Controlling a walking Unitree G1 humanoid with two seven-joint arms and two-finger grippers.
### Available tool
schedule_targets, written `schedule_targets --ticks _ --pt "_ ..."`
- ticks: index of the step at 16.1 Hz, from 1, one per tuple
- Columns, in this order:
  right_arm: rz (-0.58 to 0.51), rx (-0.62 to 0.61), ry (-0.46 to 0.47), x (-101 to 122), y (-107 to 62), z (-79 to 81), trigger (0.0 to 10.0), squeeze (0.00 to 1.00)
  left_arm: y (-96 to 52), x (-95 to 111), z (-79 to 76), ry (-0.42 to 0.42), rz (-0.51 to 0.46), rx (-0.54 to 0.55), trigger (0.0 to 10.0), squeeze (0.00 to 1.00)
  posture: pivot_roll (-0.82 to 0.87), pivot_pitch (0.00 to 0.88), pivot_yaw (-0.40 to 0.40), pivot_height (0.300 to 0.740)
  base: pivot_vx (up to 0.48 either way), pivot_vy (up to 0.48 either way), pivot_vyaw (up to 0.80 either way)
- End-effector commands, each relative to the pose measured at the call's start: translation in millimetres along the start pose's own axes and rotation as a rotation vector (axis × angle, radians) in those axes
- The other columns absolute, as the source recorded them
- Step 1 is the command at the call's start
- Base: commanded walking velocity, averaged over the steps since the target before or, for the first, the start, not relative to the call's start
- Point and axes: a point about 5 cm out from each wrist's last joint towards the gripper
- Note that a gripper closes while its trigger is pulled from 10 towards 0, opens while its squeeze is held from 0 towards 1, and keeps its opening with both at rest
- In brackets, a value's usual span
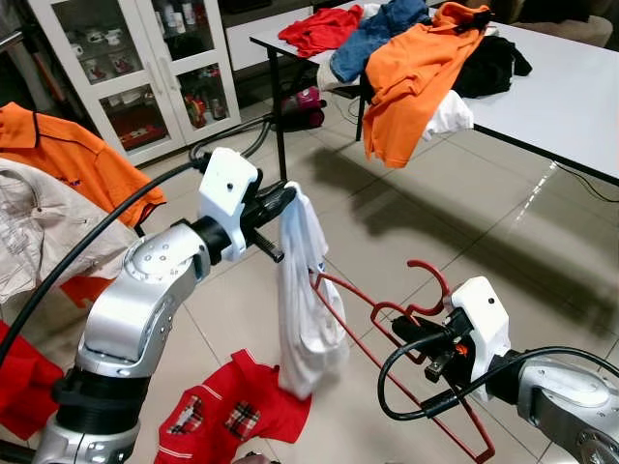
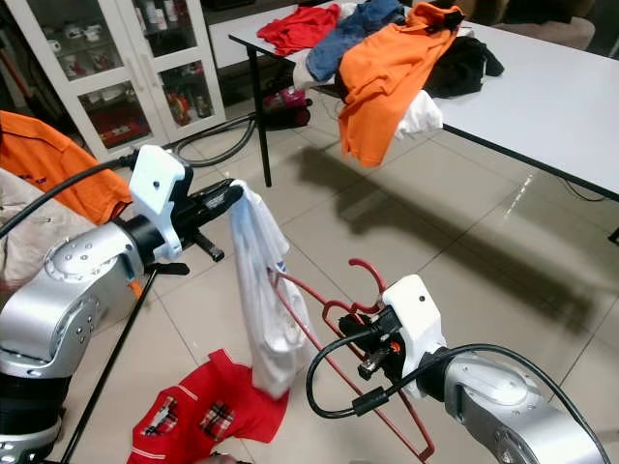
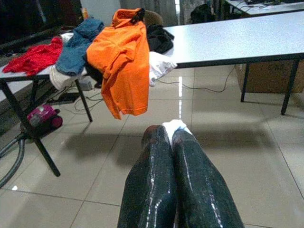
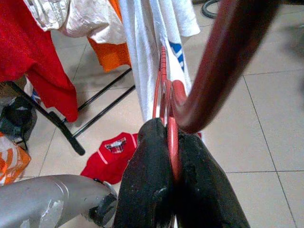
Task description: Hang hanger
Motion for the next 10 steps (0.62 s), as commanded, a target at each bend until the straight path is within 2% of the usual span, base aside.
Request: schedule_targets --ticks 1,2,4,5,8,10 --pt "-0.001 0.009 -0.024 5 -2.1 2.7 10.0 0.00 -4.4 6 2.1 0.028 -0.016 0.028 10.0 0.00 -0.19 0.008 0.045 0.740 0.000 0.000 0.00" --pt "-0.022 0.050 -0.018 11 -5.6 8.0 10.0 0.00 -11.0 -1 10.3 0.024 -0.004 0.098 10.0 0.00 -0.19 0.010 0.031 0.740 0.000 0.000 0.00" --pt "-0.014 0.037 -0.015 10 -4.2 4.9 10.0 0.00 -13.4 -3 10.4 0.012 -0.006 0.109 10.0 0.00 -0.19 0.009 0.024 0.740 0.000 0.000 0.00" --pt "0.020 0.029 -0.001 6 4.0 -0.3 10.0 0.00 -17.2 -1 3.6 -0.011 -0.015 0.094 10.0 0.00 -0.19 0.009 0.000 0.740 0.000 0.000 0.00" --pt "0.077 0.072 0.070 -5 19.9 2.1 10.0 0.00 -26.1 -2 -5.0 -0.042 -0.020 0.104 10.0 0.00 -0.19 0.004 -0.024 0.740 0.000 0.000 0.00" --pt "0.099 0.155 0.192 -17 35.6 13.4 10.0 0.00 -32.0 -4 -14.4 -0.072 -0.018 0.109 10.0 0.00 -0.18 0.007 -0.032 0.740 0.000 0.000 0.00"
Point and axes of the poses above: a point about 5 cm out from each wrist's last joint towards the gripper, its own y axis pointing out of the wrist towards the gripper, its own x axis along the axis of the wrist's last joint, z = x × y, and after that the axes turned 10 degrees about -y, right-handed
